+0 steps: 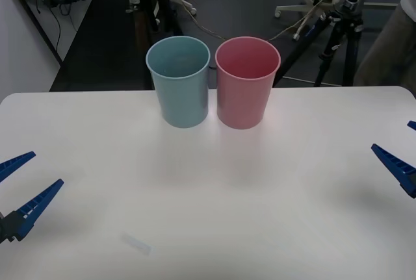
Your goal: Grasp the object on the table and drop it into the matching bin: aluminum can to the light blue bin, PET bottle to the pink bin.
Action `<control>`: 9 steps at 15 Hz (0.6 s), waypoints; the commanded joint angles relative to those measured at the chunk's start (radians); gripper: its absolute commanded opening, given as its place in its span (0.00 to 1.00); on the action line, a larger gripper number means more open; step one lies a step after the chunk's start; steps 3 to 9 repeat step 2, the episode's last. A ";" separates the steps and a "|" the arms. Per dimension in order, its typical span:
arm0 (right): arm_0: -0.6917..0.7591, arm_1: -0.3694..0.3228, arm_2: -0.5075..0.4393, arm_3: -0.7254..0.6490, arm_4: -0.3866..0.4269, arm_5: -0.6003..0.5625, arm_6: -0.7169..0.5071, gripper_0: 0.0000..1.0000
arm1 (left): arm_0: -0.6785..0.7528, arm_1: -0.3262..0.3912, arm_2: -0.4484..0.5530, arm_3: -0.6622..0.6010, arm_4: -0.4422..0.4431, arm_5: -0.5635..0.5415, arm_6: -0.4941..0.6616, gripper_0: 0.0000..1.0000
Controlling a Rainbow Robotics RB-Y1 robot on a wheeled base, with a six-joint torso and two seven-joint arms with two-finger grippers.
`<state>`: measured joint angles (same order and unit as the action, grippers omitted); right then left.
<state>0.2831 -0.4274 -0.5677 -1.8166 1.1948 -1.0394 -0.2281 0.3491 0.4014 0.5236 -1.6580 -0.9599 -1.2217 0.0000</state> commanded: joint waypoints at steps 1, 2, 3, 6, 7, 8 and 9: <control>0.005 0.003 0.003 0.000 0.002 0.009 0.001 1.00 | 0.000 0.000 0.000 0.000 0.000 0.000 0.000 1.00; 0.005 0.003 0.003 0.000 0.002 0.009 0.001 1.00 | 0.000 0.000 0.000 0.000 0.000 0.000 0.000 1.00; 0.005 0.003 0.003 0.000 0.002 0.009 0.001 1.00 | 0.000 0.000 0.000 0.000 0.000 0.000 0.000 1.00; 0.005 0.003 0.003 0.000 0.002 0.009 0.001 1.00 | 0.000 0.000 0.000 0.000 0.000 0.000 0.000 1.00; 0.005 0.003 0.003 0.000 0.002 0.009 0.001 1.00 | 0.000 0.000 0.000 0.000 0.000 0.000 0.000 1.00; 0.005 0.003 0.003 0.000 0.002 0.009 0.001 1.00 | 0.000 0.000 0.000 0.000 0.000 0.000 0.000 1.00; 0.005 0.003 0.003 0.000 0.002 0.009 0.001 1.00 | 0.000 0.000 0.000 0.000 0.000 0.000 0.000 1.00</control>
